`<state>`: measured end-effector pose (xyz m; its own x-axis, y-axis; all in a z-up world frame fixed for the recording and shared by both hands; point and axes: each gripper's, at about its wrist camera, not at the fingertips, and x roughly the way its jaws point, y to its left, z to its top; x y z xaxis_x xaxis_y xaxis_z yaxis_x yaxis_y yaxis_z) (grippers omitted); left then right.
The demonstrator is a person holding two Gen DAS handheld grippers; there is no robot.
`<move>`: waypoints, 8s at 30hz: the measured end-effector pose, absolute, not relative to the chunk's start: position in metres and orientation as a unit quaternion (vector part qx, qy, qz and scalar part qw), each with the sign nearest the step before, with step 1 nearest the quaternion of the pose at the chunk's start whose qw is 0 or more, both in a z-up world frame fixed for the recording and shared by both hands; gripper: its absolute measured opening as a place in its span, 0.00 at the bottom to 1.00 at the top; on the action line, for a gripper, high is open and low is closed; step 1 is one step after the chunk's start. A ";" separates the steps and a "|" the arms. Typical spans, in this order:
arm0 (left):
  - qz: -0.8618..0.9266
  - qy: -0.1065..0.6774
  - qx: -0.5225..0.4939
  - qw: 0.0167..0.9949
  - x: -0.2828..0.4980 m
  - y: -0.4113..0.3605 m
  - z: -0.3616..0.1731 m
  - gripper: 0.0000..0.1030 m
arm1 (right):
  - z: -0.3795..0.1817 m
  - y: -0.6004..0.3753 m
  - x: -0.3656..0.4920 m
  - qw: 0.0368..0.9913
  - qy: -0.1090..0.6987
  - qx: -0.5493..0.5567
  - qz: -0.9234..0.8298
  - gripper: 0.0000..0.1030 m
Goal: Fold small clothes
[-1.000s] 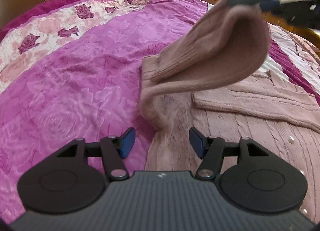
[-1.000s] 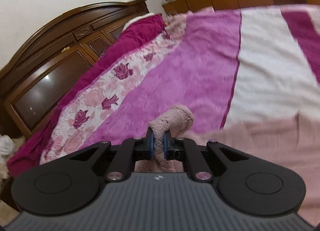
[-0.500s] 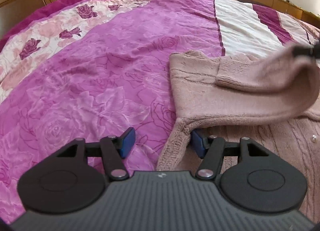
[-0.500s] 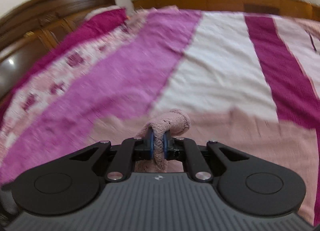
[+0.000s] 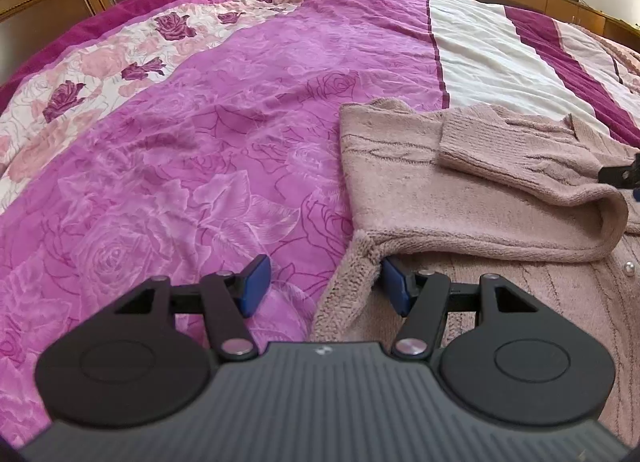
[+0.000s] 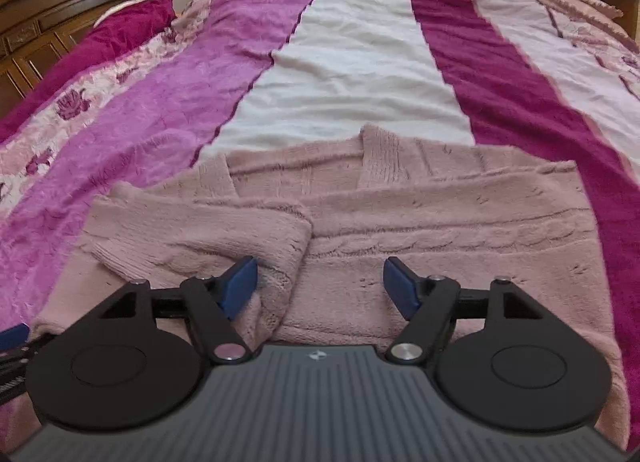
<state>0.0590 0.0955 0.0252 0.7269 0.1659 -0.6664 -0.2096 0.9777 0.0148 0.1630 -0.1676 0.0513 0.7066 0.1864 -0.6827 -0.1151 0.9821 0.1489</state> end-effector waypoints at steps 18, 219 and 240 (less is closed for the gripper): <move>0.102 0.356 -0.029 0.928 0.059 0.095 0.023 0.61 | 0.085 -0.079 0.125 0.929 0.323 -0.002 0.180 0.74; 0.064 0.442 -0.108 0.888 -0.078 0.093 0.027 0.66 | 0.063 -0.285 -0.106 0.896 0.443 0.009 -0.008 0.17; 0.065 0.449 -0.089 0.887 -0.074 0.090 0.023 0.66 | 0.047 -0.292 -0.102 0.881 0.472 -0.015 0.007 0.42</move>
<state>-0.0741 0.0898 0.0229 0.5885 0.0348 -0.8078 -0.1953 0.9756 -0.1002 -0.1018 -0.2916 0.0470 0.5541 -0.0015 -0.8324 -0.0276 0.9994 -0.0202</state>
